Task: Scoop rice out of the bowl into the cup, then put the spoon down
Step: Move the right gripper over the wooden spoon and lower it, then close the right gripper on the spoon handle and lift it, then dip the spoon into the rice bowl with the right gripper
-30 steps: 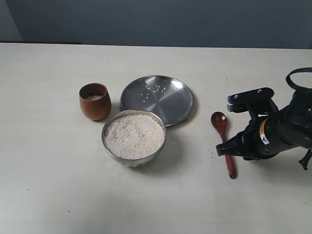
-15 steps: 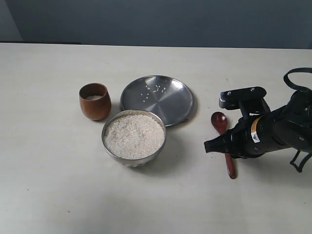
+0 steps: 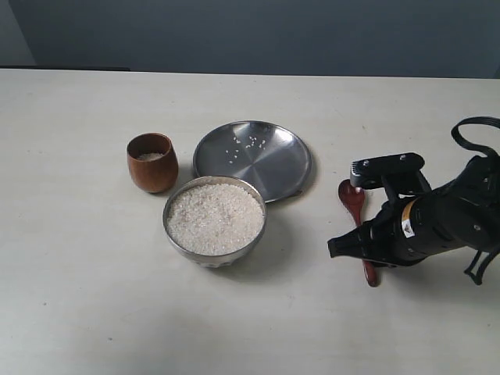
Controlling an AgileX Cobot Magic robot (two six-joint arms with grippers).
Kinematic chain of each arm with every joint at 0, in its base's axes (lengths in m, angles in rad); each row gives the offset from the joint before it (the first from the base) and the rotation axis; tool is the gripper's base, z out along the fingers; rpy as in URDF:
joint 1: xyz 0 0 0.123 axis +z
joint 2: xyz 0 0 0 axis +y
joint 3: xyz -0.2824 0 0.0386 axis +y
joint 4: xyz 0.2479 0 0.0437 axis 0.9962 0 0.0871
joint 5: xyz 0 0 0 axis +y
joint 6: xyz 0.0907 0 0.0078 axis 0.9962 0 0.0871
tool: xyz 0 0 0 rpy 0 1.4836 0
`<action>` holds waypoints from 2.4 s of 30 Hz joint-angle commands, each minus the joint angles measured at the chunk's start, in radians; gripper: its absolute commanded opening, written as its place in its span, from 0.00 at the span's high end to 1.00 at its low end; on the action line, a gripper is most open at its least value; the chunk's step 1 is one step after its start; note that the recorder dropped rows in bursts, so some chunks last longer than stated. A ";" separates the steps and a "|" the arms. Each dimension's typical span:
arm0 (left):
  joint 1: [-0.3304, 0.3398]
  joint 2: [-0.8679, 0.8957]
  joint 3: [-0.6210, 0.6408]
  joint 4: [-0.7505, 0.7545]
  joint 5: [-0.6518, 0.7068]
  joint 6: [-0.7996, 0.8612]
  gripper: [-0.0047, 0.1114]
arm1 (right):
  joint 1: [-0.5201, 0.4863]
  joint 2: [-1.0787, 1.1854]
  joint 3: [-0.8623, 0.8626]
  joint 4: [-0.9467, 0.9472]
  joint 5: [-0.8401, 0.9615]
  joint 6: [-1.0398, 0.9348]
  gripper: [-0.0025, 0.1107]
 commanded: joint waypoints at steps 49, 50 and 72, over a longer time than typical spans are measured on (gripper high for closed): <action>0.001 0.003 -0.006 0.005 -0.013 -0.003 0.96 | 0.236 -0.160 -0.427 -0.021 0.612 -0.461 0.98; 0.001 0.003 -0.006 0.005 -0.013 -0.003 0.96 | 0.260 -0.149 -0.445 -0.031 0.635 -0.471 0.98; 0.001 0.003 -0.006 0.003 -0.015 -0.008 0.96 | 0.622 0.227 -0.695 -0.487 1.008 -0.467 0.98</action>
